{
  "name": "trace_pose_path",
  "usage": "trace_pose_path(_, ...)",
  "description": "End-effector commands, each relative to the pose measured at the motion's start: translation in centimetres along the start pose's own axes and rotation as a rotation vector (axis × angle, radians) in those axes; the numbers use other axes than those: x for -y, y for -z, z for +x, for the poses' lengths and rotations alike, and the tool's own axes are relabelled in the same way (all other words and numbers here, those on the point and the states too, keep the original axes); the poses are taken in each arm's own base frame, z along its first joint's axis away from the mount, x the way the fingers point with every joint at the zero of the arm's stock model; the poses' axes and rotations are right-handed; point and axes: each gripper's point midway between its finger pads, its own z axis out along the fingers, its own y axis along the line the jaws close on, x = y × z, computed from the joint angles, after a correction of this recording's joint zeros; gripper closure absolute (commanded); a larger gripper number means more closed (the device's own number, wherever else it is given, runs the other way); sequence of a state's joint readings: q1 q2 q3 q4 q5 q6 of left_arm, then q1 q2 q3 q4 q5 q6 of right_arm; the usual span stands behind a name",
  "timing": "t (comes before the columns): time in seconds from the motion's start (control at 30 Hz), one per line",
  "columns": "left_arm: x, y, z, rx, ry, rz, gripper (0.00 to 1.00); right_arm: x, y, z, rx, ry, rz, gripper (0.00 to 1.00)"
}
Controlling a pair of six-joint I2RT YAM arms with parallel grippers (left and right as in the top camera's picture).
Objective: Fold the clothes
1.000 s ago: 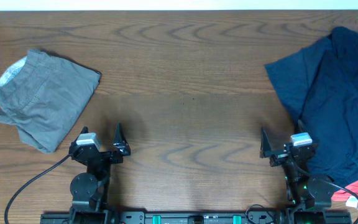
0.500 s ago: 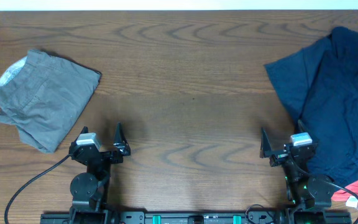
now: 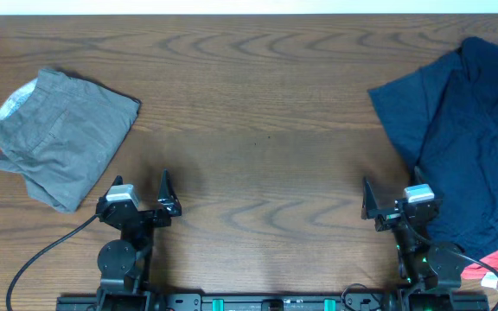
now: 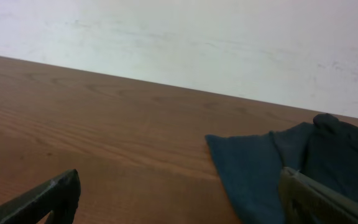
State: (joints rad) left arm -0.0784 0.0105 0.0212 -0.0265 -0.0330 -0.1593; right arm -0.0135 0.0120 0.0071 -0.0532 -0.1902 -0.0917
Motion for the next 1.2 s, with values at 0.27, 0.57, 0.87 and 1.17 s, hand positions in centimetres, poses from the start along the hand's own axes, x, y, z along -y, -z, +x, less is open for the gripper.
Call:
trace_pose_path(0.27,-0.9,-0.1,1.5,-0.044,-0.013,-0.037,0.02,-0.3,0.0,0.0,0.002,0.011,-0.012,0.01)
trace_pose_path(0.57,-0.8,-0.1,1.5,-0.044,-0.013,-0.036,0.02,-0.3,0.0,0.0,0.001,-0.015,-0.008,0.01)
trace_pose_path(0.87,-0.2,0.1,1.2,-0.055,-0.009,-0.007,0.02,0.6,0.0,0.0,-0.034,-0.148,0.042,0.01)
trace_pose_path(1.17,0.4,0.2,-0.5,-0.188,-0.018,-0.023,0.02,2.4,-0.6,-2.4,-0.204,-0.164,0.123,0.01)
